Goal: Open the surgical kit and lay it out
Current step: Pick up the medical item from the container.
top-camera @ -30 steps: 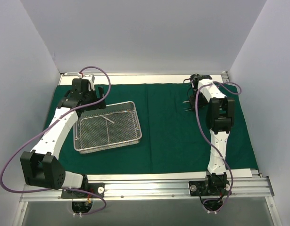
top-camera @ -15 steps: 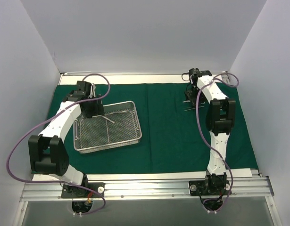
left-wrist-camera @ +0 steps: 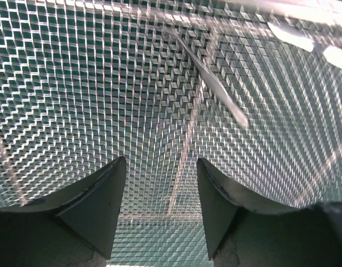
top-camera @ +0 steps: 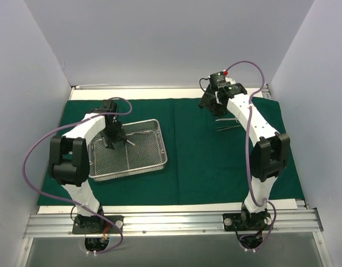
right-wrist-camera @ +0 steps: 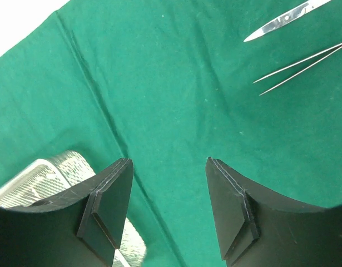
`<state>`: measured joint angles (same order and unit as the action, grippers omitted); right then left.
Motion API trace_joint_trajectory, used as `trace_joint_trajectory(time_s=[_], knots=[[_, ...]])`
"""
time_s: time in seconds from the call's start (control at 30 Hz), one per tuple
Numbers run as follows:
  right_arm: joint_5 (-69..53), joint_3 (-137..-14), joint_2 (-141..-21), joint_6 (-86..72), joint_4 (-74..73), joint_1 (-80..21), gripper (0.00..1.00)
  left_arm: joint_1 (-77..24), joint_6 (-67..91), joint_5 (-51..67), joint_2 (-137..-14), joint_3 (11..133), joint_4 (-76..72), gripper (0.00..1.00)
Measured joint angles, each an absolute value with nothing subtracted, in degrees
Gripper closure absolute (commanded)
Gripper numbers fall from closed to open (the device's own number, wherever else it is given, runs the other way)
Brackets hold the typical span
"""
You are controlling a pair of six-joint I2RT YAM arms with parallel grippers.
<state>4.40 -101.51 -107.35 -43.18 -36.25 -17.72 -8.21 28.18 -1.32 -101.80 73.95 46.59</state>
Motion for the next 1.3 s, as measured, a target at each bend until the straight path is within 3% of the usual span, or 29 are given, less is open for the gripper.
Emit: trace_joint_trajectory(time_s=[0.5, 0.7, 1.07, 1.17, 1.2, 1.3], knots=[[3.5, -98.7, -101.3, -35.7, -33.6, -16.8, 0.45, -10.8, 44.9, -6.8, -113.1, 88.3, 49.0, 0.34], [3.4, -98.7, -101.2, -35.4, -33.6, -16.6, 0.45, -10.8, 48.1, -8.4, -114.5, 88.4, 50.5, 0.34], [3.4, -98.7, -101.2, -35.0, -33.6, -16.5, 0.45, -10.2, 50.3, -10.0, -117.3, 87.2, 49.6, 0.44], [3.3, -98.7, -101.2, -34.9, -33.6, -16.6, 0.45, -9.8, 50.5, -9.9, -117.4, 87.2, 49.6, 0.53], [3.3, -98.7, -101.2, -34.9, -33.6, -16.6, 0.45, -9.7, 50.5, -9.9, -117.5, 87.2, 49.7, 0.67], [3.4, -98.8, -101.2, -34.8, -33.6, -16.7, 0.45, -8.6, 50.2, -10.2, -117.6, 87.3, 50.4, 0.85]])
